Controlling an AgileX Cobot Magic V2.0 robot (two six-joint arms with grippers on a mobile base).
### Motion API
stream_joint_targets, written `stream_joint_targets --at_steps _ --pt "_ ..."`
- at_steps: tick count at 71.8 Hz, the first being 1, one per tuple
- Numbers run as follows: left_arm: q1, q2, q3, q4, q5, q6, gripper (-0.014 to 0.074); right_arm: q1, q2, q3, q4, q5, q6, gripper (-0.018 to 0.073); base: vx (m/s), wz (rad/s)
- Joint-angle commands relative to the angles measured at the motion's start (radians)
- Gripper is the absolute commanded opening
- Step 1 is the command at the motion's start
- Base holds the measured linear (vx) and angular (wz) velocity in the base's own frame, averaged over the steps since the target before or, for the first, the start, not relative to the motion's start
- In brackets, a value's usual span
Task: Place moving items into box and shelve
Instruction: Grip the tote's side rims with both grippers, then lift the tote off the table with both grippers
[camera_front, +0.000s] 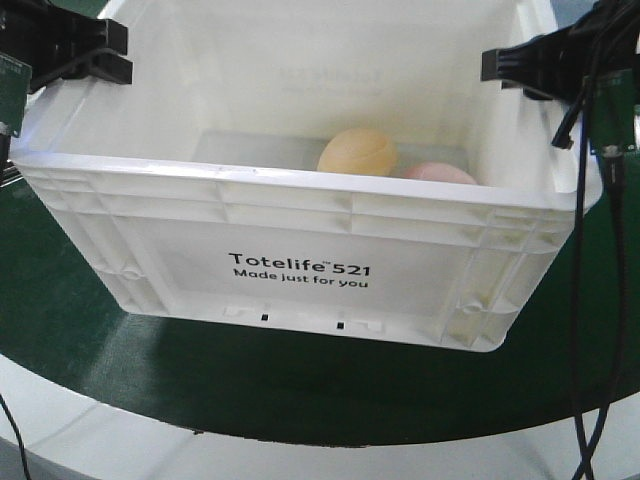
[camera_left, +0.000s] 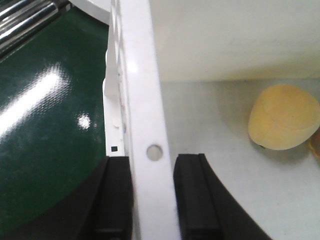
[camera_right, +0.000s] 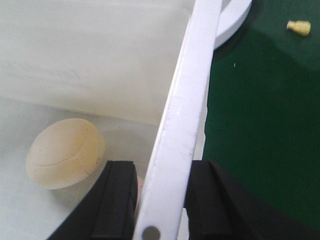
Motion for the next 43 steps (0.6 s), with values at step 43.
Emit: stream_joint_targets --at_steps 43 --pt "-0.016 -0.125 -0.045 -0.101 -0.026 0.006 0.0 0.0 -0.072 -0.045 -0.053 -0.204 -0.009 -0.0006 0.0 0.0"
